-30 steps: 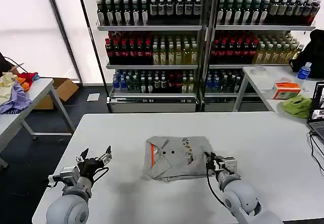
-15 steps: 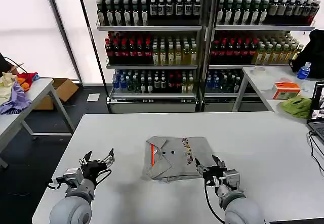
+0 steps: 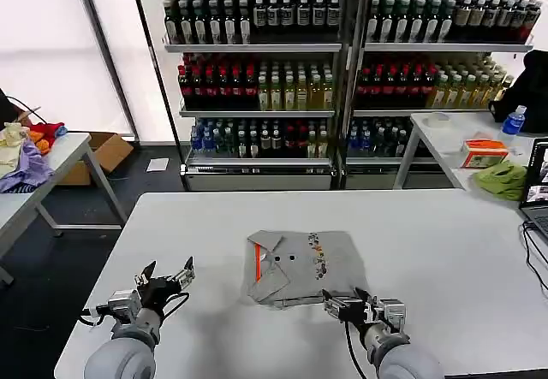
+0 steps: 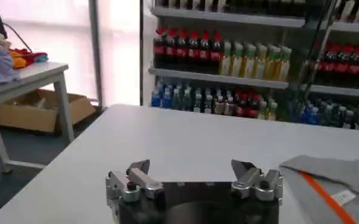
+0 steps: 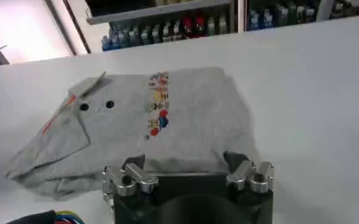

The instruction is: Fold and organize the clothes.

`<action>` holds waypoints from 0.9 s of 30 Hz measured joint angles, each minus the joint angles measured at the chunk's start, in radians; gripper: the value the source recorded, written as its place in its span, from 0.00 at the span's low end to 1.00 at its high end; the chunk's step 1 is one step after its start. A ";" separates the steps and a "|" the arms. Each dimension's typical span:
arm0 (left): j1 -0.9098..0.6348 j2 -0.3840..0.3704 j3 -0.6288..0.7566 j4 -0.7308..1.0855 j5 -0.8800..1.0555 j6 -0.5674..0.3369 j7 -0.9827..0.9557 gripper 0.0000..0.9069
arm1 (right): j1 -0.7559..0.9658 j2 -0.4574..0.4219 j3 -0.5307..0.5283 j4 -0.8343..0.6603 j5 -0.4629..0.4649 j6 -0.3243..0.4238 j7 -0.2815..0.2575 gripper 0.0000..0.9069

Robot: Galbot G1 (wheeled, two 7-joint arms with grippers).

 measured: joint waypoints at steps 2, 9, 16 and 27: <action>0.001 0.001 0.000 -0.002 0.000 0.000 0.001 1.00 | -0.003 0.004 0.002 -0.004 0.016 0.001 0.004 1.00; 0.012 0.007 -0.001 -0.003 0.000 0.001 0.005 1.00 | -0.023 -0.009 0.029 0.022 0.061 0.001 0.012 1.00; 0.006 -0.001 0.002 -0.004 0.001 -0.009 0.007 1.00 | -0.020 -0.018 0.103 0.118 0.045 0.003 0.002 1.00; 0.033 -0.026 -0.013 -0.022 0.051 -0.098 0.031 1.00 | -0.047 0.000 0.204 0.186 -0.302 0.036 -0.067 1.00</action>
